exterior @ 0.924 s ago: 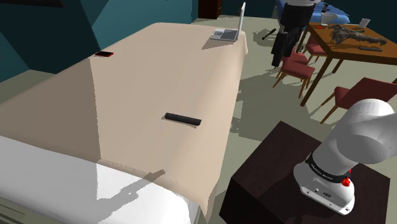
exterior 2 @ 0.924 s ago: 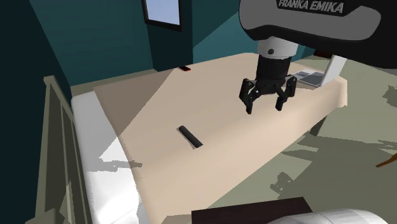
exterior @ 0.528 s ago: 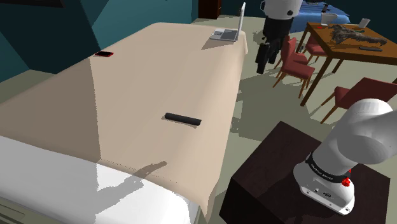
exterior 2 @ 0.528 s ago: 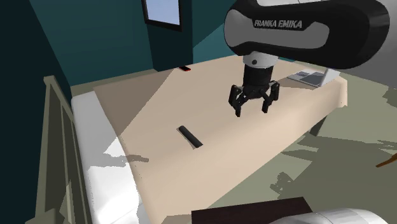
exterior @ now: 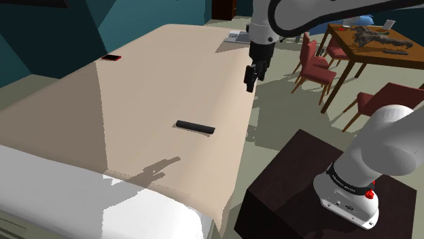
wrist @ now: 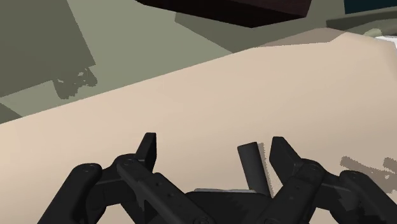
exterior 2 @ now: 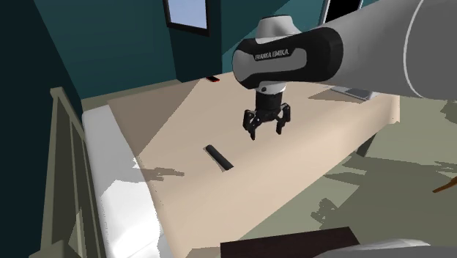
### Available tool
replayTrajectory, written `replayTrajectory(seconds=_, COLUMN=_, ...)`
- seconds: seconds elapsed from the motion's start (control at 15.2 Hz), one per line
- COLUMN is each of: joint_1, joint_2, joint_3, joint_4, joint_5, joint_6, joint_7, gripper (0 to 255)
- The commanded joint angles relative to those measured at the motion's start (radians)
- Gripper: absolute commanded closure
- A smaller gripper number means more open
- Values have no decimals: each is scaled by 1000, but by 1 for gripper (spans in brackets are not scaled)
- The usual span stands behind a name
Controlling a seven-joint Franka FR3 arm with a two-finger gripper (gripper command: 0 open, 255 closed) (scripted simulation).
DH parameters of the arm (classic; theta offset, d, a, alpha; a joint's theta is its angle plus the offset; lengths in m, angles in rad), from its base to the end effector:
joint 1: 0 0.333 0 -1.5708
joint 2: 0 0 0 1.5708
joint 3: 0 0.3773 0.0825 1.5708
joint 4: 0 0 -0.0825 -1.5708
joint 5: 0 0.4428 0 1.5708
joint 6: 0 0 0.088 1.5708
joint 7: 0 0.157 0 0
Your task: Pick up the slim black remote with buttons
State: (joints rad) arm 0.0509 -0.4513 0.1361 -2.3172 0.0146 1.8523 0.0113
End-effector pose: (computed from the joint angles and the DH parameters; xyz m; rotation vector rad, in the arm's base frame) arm 0.4351 0.0881 0.4985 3.0853 0.2435 -0.0199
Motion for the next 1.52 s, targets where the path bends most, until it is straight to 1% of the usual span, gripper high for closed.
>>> replayTrajectory(seconds=0.0, joint_1=5, joint_2=65, joint_3=12, joint_4=13, joint_5=-6, joint_6=56, joint_7=-2, gripper=0)
replayTrajectory(seconds=0.4, joint_1=20, joint_2=272, joint_3=55, joint_4=85, joint_5=-39, joint_6=197, joint_7=13, gripper=0)
replayTrajectory(seconds=0.73, joint_1=36, joint_2=453, joint_3=83, joint_4=178, joint_5=-89, joint_6=286, joint_7=35, gripper=0)
replayTrajectory(seconds=1.06, joint_1=64, joint_2=639, joint_3=99, joint_4=302, joint_5=-155, joint_6=346, joint_7=62, gripper=0)
replayTrajectory(seconds=1.45, joint_1=116, joint_2=864, joint_3=99, joint_4=490, joint_5=-233, joint_6=378, joint_7=85, gripper=0)
